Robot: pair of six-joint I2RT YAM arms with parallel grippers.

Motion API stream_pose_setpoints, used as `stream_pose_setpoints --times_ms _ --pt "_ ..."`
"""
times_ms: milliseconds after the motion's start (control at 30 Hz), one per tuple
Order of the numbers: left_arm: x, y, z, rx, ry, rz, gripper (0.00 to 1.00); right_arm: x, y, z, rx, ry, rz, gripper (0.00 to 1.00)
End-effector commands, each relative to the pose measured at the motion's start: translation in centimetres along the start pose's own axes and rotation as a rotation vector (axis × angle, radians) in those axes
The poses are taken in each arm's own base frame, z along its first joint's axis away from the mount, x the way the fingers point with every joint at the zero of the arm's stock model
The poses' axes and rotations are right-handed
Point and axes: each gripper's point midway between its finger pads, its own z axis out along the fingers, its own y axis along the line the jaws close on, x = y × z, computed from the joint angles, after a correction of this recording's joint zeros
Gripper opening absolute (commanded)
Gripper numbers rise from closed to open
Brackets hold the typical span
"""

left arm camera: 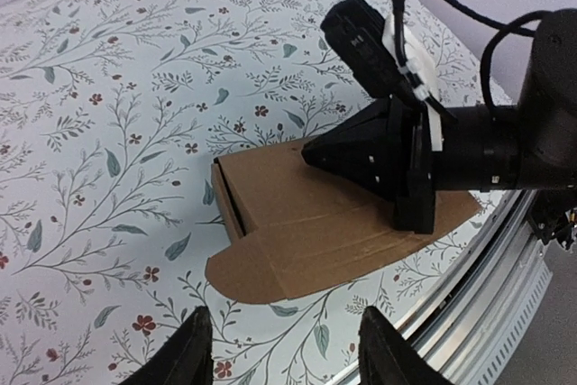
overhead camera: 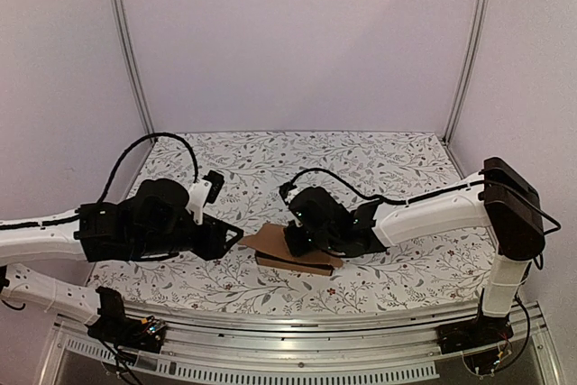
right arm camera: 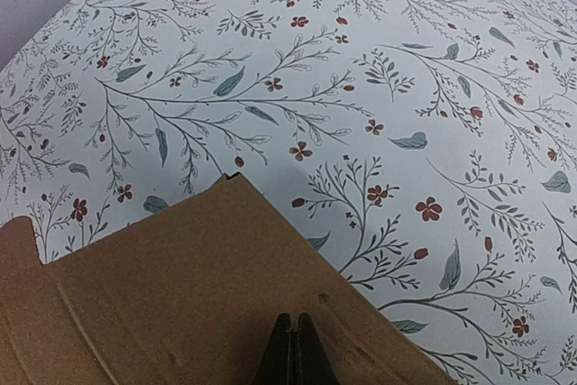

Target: Fold the paper box

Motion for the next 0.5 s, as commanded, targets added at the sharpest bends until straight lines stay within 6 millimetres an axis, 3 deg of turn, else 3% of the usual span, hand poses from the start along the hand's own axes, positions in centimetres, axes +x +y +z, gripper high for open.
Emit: stream_pose_setpoints --times_ms 0,233,467 --pt "-2.0 -1.4 1.4 0.132 0.043 -0.015 0.51 1.8 -0.9 -0.1 0.046 0.067 -0.075 0.00" --pt "-3.4 -1.1 5.0 0.165 0.111 -0.042 0.40 1.8 -0.7 -0.5 0.033 0.072 -0.097 0.00" --pt "-1.7 -0.2 8.4 0.163 0.187 -0.070 0.35 1.5 -0.9 -0.9 0.034 0.064 -0.093 0.00"
